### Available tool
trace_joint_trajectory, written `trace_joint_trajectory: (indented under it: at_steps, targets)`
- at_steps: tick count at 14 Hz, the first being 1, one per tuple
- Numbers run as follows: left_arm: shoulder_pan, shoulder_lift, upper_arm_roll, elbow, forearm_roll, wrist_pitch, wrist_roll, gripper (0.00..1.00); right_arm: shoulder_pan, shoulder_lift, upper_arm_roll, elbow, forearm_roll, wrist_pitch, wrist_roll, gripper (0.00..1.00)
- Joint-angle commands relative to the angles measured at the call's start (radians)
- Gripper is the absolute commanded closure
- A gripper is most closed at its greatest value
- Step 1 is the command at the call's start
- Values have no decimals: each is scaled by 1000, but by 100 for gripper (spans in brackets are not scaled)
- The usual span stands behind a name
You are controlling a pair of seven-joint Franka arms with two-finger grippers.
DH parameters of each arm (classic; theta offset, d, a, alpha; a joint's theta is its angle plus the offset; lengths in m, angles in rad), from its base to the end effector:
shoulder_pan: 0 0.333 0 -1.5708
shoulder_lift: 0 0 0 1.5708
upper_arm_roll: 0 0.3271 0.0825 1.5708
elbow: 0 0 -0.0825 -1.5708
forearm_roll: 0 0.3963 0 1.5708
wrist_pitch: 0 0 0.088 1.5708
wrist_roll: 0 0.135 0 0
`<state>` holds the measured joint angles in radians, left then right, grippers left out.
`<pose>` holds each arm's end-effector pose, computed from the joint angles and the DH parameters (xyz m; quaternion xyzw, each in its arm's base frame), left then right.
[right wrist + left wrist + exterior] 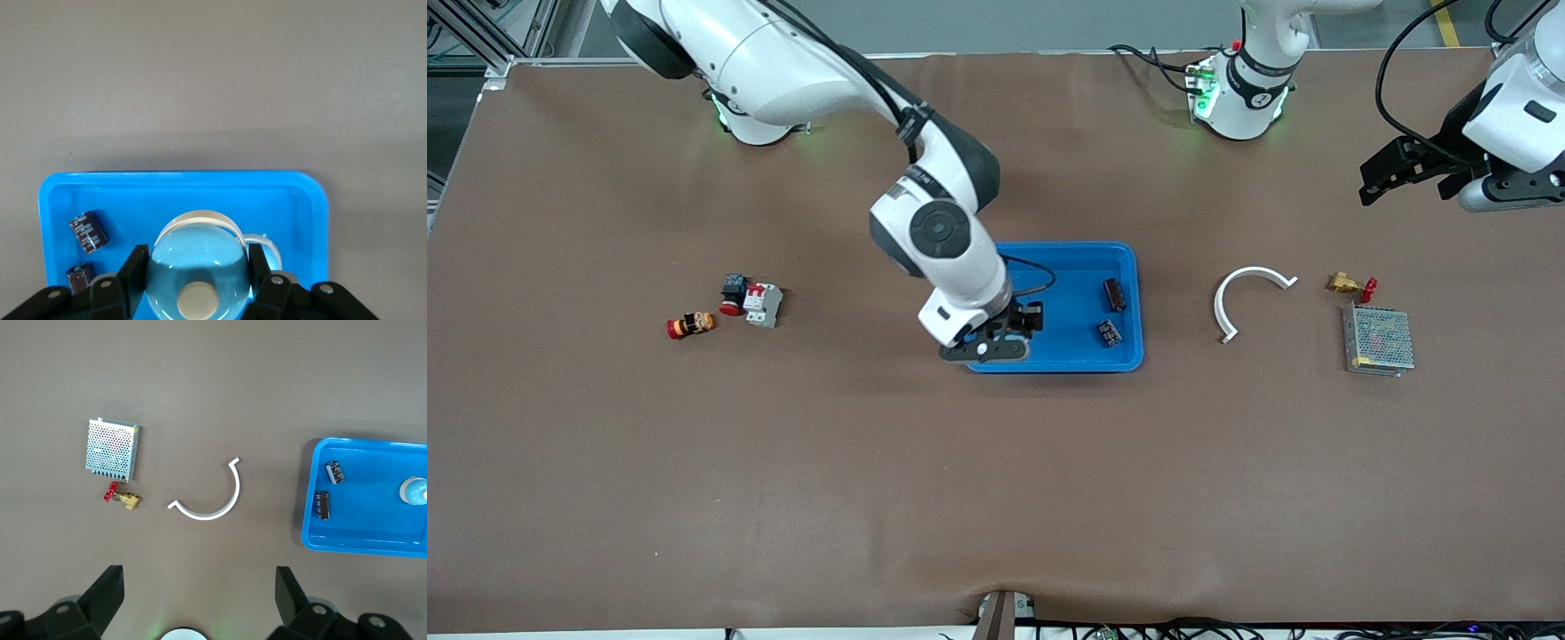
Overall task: Place electrolytic capacitor and blue bell in tray
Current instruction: 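Lower the bell into the tray and open the right gripper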
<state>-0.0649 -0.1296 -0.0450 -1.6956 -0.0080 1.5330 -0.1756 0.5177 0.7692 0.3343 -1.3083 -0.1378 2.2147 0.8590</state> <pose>0.5156 -0.0594 0.6145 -0.9993 -0.0330 0.0166 0.0013 0.5632 0.5407 0.2907 -0.9945 0.0212 -0.0186 0.1013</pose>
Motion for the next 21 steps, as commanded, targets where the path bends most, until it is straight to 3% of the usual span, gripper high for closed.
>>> trace_joint_trajectory:
  at_steps: [1, 6, 16, 21]
  targets:
    - [2, -12, 1, -9, 0, 1, 1, 0, 41, -2, -12, -40, -52, 51, 86, 73]
    - [2, -8, 1, -9, 2, 3, 1, 0, 64, -4, -12, -167, -100, 218, 147, 72]
    - [0, -1, -1, -9, 2, 7, 1, 0, 130, 10, -35, -183, -124, 254, 209, 71]
    - [-1, 1, -1, -9, 2, 9, 1, 0, 205, 25, -122, -183, -124, 275, 210, 71]
